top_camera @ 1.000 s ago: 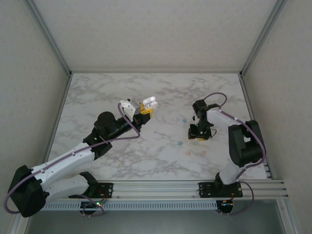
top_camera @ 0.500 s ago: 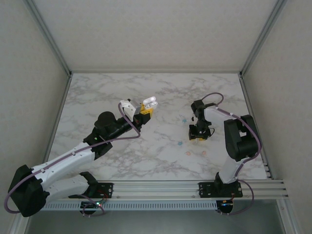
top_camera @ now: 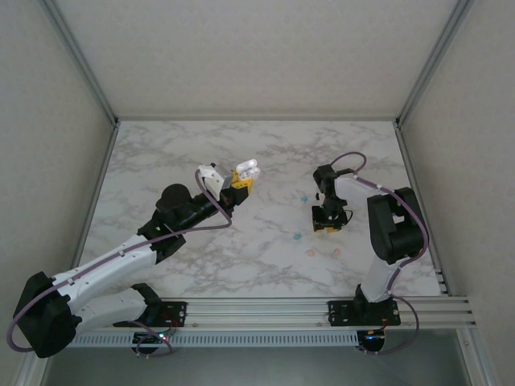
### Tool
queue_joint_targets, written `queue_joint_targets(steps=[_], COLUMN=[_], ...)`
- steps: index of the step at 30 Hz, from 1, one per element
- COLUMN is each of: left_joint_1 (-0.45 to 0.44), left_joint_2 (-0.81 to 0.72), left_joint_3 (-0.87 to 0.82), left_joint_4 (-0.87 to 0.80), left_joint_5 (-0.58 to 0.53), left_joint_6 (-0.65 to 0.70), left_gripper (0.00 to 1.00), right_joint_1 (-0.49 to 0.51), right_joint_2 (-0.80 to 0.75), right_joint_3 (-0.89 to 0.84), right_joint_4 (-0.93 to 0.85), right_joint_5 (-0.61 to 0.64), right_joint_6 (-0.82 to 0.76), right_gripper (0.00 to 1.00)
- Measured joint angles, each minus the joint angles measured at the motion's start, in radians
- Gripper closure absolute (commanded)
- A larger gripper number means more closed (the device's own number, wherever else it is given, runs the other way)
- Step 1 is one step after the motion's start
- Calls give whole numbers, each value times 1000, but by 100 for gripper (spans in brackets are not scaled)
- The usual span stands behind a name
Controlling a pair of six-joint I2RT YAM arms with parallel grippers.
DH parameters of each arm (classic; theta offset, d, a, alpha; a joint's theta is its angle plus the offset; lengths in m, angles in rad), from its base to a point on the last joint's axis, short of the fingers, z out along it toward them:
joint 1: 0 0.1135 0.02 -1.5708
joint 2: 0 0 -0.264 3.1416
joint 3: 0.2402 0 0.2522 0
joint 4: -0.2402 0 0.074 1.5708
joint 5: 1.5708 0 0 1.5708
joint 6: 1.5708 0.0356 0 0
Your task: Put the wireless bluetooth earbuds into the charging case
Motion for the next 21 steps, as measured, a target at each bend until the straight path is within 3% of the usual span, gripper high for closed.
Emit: queue_joint_targets(steps=[15,21], left_joint_1=[0,0], left_joint_2=[1,26], left_joint_3=[0,0], left_joint_4=[0,0], left_joint_5=[0,-3], left_joint_6=[0,-5], left_gripper=[88,88], right_joint_1=[12,37], right_joint_2=[-19,-204], right_joint_3=[1,14], right_joint_4=[17,23], right_joint_5=[21,11], right_joint_6=[12,35], right_gripper=[74,74])
